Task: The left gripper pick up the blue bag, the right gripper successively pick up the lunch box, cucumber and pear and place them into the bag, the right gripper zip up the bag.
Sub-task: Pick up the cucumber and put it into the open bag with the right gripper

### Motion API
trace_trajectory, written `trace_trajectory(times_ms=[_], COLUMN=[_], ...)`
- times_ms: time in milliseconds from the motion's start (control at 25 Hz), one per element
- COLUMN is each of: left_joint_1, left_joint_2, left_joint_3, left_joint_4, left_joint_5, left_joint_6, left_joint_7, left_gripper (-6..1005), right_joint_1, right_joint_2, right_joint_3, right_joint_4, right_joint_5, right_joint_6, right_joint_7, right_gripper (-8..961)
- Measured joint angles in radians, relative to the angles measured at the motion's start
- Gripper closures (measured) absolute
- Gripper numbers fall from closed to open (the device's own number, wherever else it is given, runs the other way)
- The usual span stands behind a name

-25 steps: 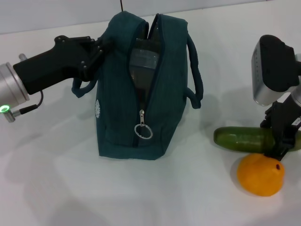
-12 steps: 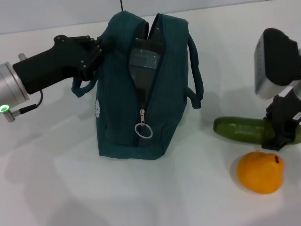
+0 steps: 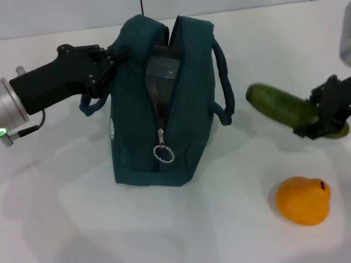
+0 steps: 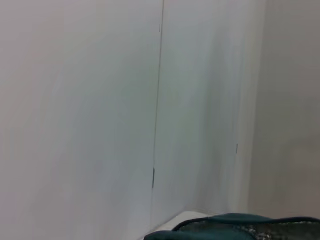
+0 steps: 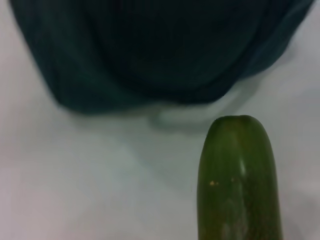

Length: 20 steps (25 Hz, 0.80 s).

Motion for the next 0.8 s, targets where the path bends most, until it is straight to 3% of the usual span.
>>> trace_trajectory(times_ms=[160, 240, 280, 360, 560, 600, 800], left_joint_1=[0.013, 0.018, 0.019, 0.019, 0.015, 0.014, 0.012], left_joint_2=[-0.001, -0.001, -0.001, -0.001, 0.0, 0.0, 0.0], left_joint_3=[0.003, 0.003, 0.004, 0.003, 0.005, 0.005, 0.006], left_joint_4=[0.001, 0.001, 0.002, 0.003, 0.002, 0.0, -0.002], left_joint_5=[-0.04, -0.053, -0.057, -0.061, -0.055, -0.054, -0.053], left_joint_6=[0.02, 0.041, 0.05, 0.067, 0.074, 0.074, 0.076], left_joint_7=[0.03, 0.046, 0.048, 0.049, 0.049, 0.049, 0.051], left_gripper=[953, 953, 953, 953, 953, 953, 953], right_joint_1=[-0.043, -0.043, -0.067, -0.082, -0.099, -0.094, -0.051], right_joint_2=[0.0, 0.0, 0.001, 0.002, 0.002, 0.001, -0.002], right_joint_3=[0.101, 0.101, 0.183, 0.205, 0.207, 0.201, 0.177], right_joint_4=[-0.006, -0.006, -0.004, 0.011, 0.127, 0.187, 0.345], right_joint_5=[0.132, 0.132, 0.264, 0.355, 0.656, 0.77, 1.006], right_joint_6=[0.038, 0.038, 0.066, 0.105, 0.182, 0.179, 0.131], right_joint_7=[-0.059, -0.059, -0.102, -0.134, -0.29, -0.349, -0.435], right_gripper=[356, 354, 354, 353, 350, 349, 346])
